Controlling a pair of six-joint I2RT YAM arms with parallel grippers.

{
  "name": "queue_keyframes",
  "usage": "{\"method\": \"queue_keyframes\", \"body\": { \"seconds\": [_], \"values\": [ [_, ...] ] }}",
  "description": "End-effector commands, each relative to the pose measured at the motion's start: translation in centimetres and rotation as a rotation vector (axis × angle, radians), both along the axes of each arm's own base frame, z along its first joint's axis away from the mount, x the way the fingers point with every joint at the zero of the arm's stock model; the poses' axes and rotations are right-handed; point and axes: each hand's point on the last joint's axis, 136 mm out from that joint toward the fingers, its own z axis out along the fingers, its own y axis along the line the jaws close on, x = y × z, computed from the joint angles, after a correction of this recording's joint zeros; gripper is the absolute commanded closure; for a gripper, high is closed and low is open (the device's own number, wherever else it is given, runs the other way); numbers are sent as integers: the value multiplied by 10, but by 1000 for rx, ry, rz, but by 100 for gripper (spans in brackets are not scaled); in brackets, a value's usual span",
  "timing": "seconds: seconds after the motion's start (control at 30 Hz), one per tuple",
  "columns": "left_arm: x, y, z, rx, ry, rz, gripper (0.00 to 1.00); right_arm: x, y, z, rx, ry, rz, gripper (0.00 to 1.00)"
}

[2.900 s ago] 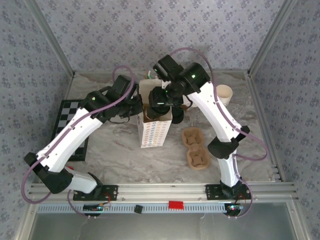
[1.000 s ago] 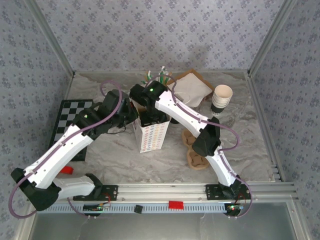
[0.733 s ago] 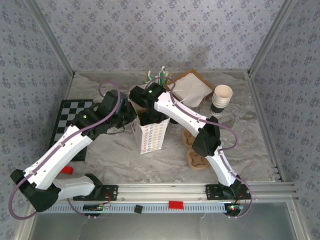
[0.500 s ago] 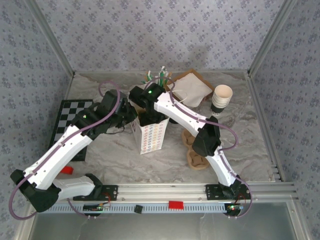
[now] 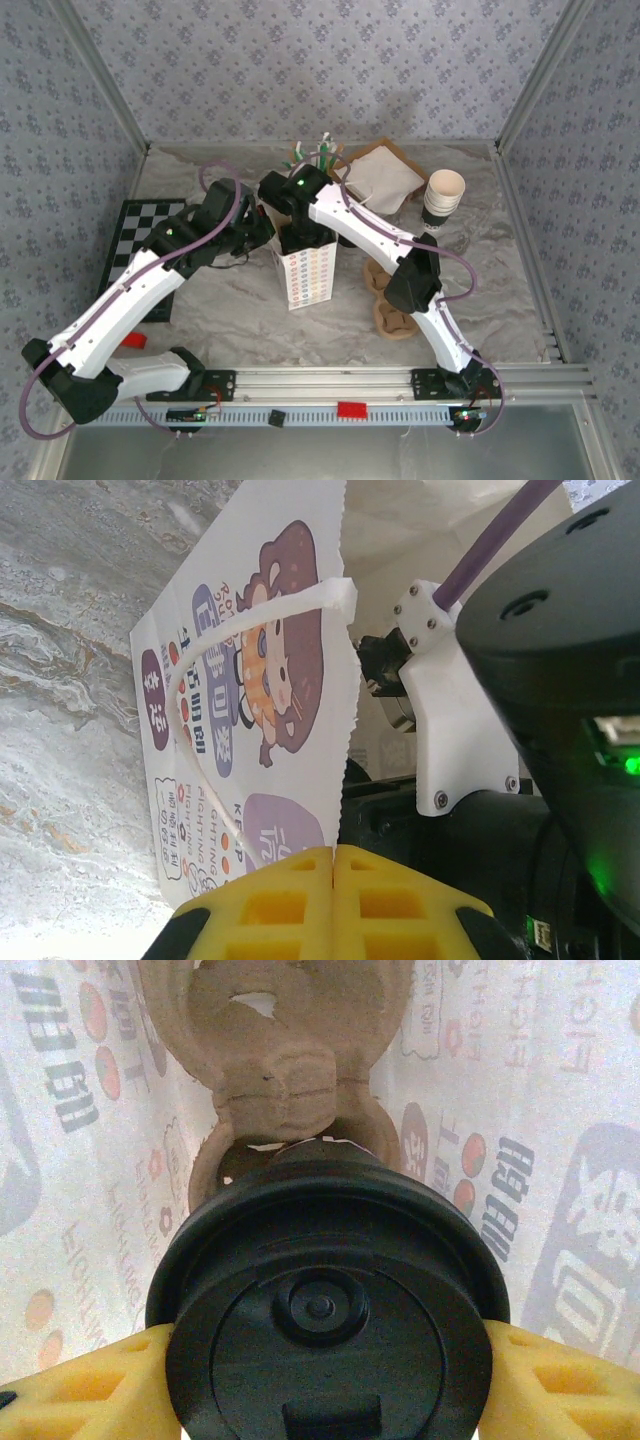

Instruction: Pack the takeout coffee

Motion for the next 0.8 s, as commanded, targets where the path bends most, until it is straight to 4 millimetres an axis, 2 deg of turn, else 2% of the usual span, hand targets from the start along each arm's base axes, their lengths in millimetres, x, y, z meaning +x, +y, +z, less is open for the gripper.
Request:
{"method": "queue_keyframes", "body": {
  "seconds": [0.0,0.2,0.37,0.5,0.57,0.63,0.77],
  "values": [
    [2,0,4,-7,-14,-9,100,-8,4,17,45,-2,19,44],
    [1,2,1,0,-3,-5,100,-1,7,2,32,5,10,44],
    [-1,7,0,3,-6,10,100,-5,7,-13,-4,19,58,44],
    [-2,10,-2,2,1,13,100,-5,7,-15,-2,15,59,44],
    [-2,10,-2,6,1,9,93,-4,4,-16,-7,10,55,44],
    [-3,11,-1,8,0,7,91,-3,4,-17,2,9,53,44],
    [-4,7,0,5,2,-16,92,-3,8,-22,20,9,51,44]
  ]
}}
